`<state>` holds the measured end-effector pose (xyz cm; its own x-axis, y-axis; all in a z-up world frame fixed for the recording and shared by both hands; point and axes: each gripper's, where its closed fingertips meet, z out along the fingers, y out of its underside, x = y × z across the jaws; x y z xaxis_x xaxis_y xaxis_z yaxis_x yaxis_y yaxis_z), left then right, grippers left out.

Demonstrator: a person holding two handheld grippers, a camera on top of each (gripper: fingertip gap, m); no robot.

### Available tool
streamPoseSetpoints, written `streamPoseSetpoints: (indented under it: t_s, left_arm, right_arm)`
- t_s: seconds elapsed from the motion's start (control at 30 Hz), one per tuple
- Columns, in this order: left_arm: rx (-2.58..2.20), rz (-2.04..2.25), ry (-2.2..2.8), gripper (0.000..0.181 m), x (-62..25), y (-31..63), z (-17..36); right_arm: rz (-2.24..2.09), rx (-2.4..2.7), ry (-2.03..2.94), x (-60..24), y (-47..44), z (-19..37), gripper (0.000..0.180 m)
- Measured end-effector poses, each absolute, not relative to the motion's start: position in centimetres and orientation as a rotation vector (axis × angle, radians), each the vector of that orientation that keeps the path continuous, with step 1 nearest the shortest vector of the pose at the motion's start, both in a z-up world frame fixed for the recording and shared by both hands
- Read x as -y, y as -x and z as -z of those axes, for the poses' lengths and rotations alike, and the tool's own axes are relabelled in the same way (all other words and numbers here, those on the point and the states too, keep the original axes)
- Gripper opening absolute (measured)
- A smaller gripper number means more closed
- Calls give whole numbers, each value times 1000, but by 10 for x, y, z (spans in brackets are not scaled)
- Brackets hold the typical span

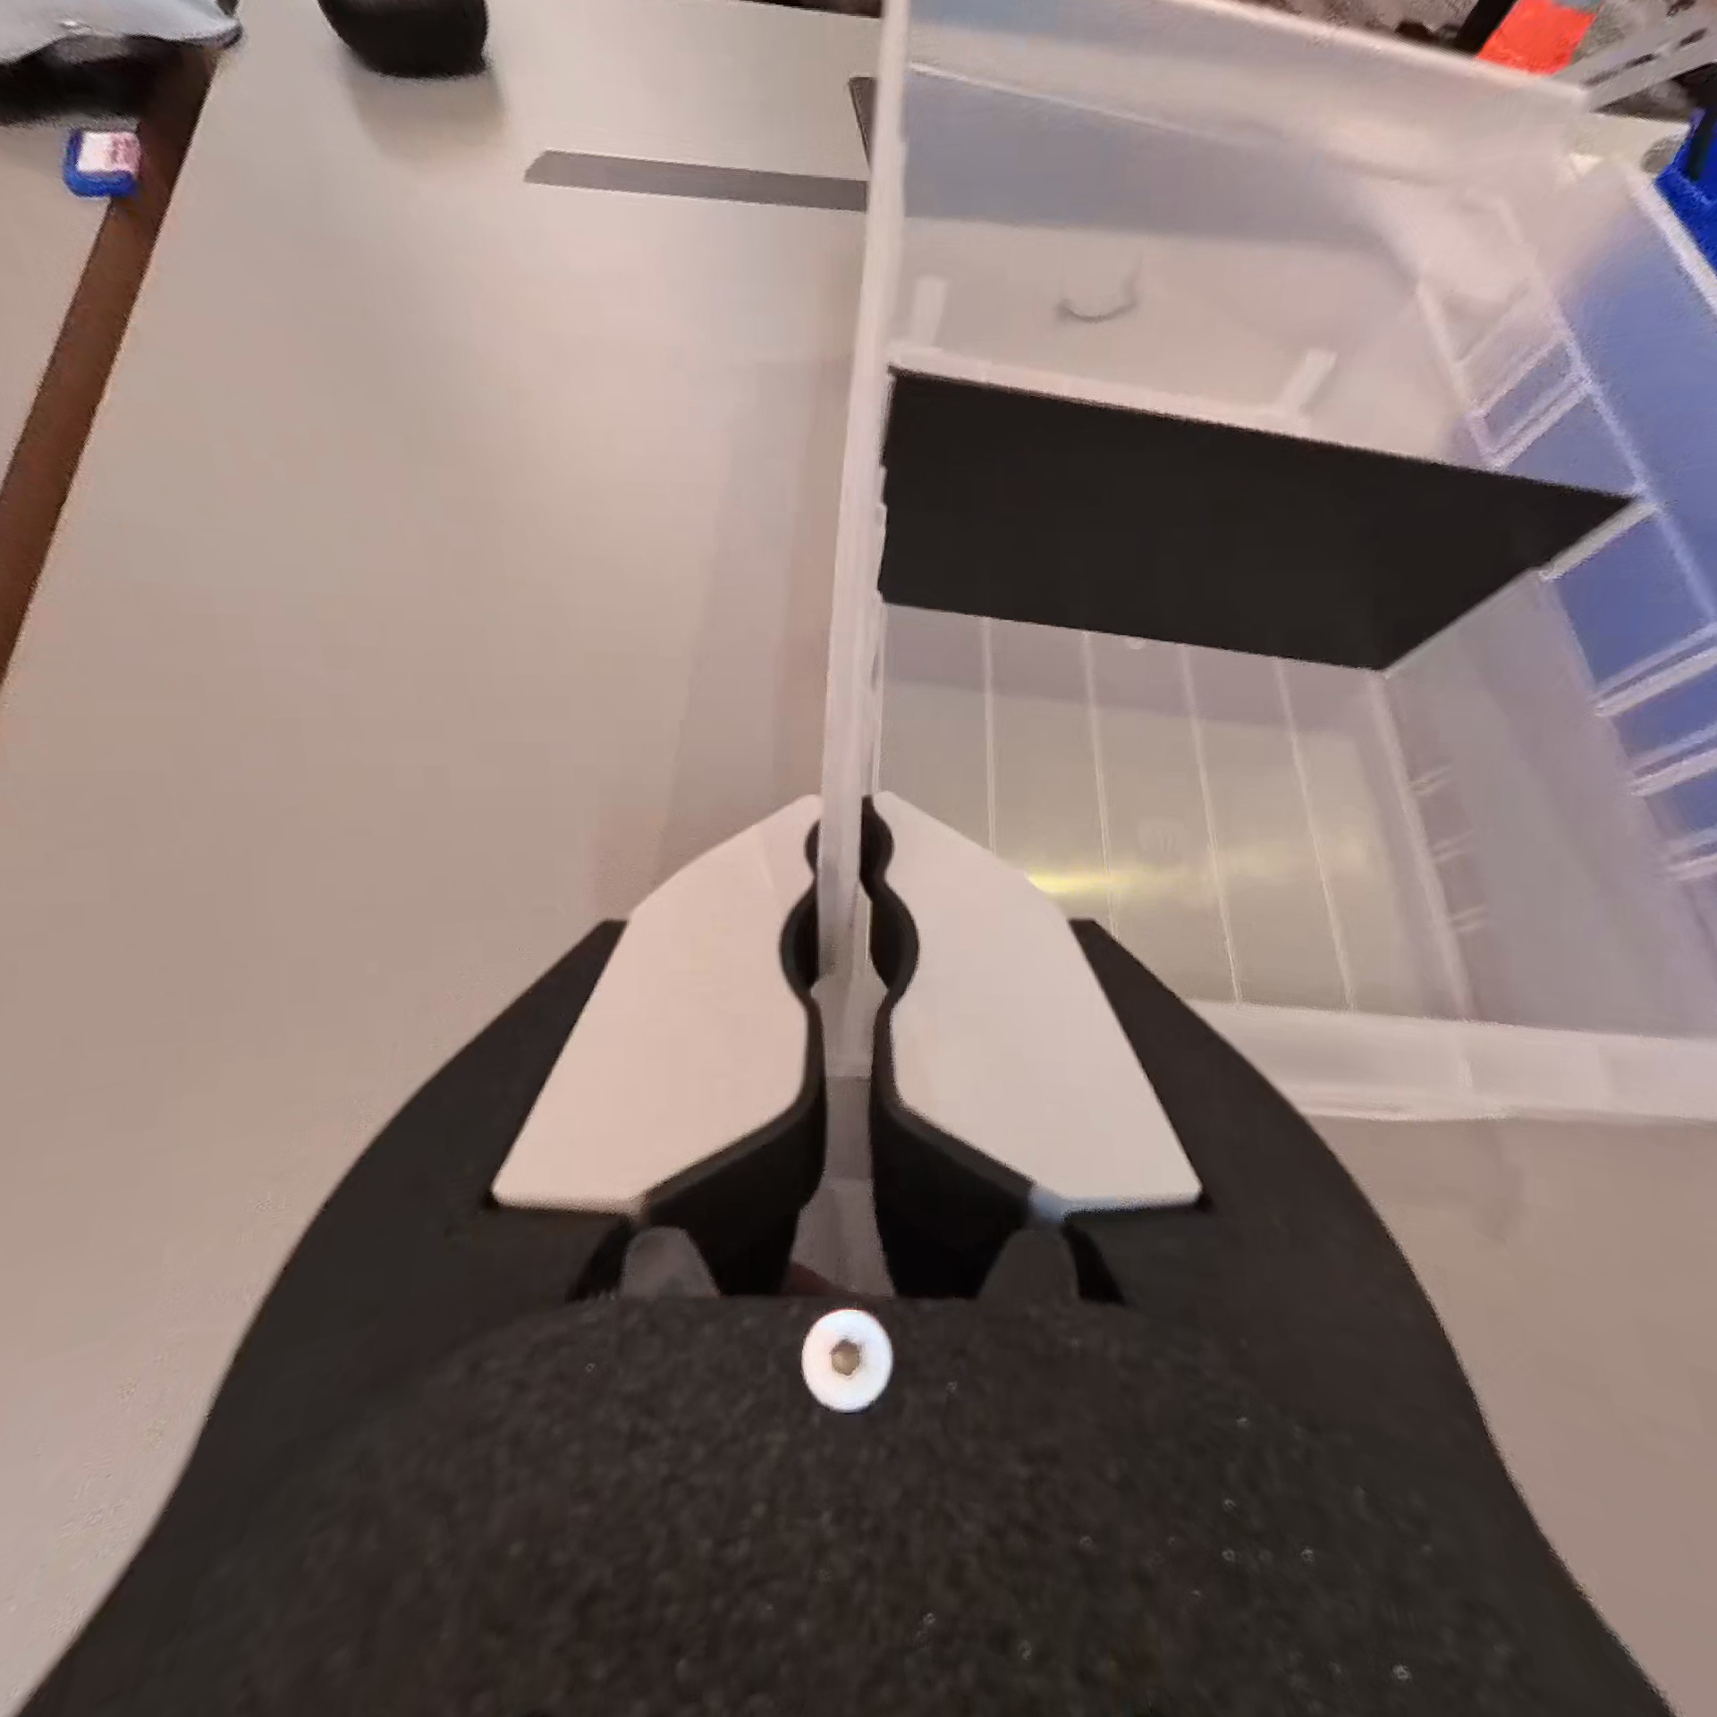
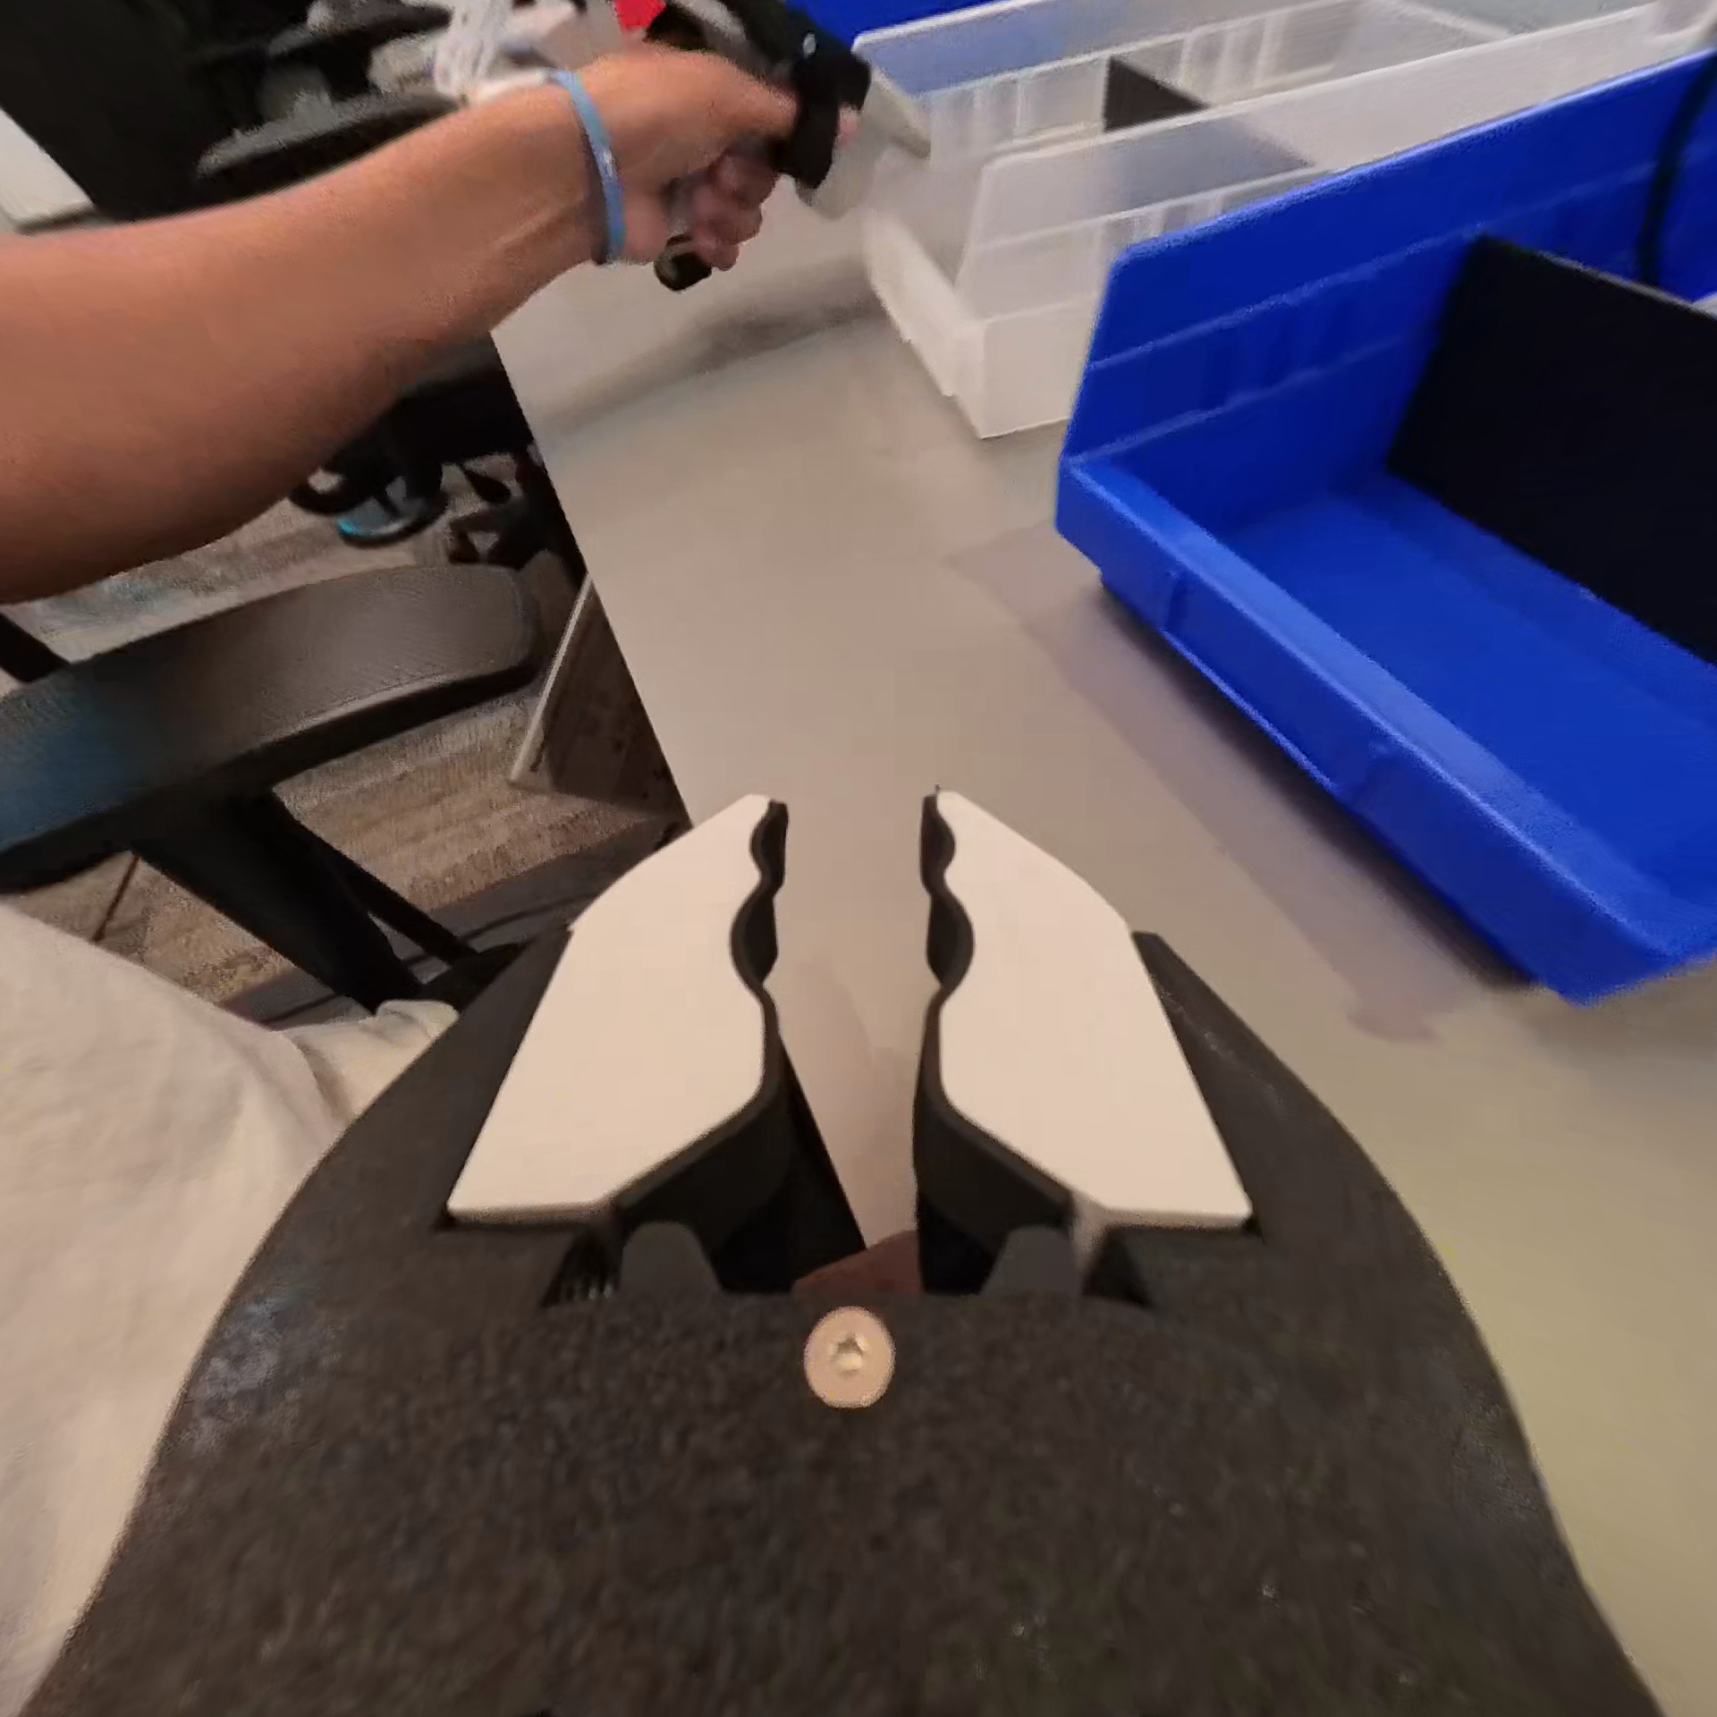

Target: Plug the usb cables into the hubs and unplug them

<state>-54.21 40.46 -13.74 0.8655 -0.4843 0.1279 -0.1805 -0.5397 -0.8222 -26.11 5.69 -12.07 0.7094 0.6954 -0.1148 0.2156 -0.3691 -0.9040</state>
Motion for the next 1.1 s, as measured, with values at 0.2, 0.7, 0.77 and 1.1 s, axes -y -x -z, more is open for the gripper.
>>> streamPoseSetpoints:
  t_s: [0.2, 0.7, 0.77, 1.1]
  left_arm:
    - [-420, 267, 2118, 4, -343, 545, 139]
    - [-277, 169, 2063, 4, -172, 549, 128]
    - [-270, 93, 1987, 3, -164, 544, 108]
    - [-352, 242, 1557, 3, -175, 369, -50]
  right_arm:
    - [-497, 692, 1914, -103, 321, 113, 40]
    - [-140, 344, 2109, -165, 364, 129, 12]
    - [-85, 353, 2026, -161, 358, 109, 10]
    - [242, 128, 1580, -130, 193, -73, 5]
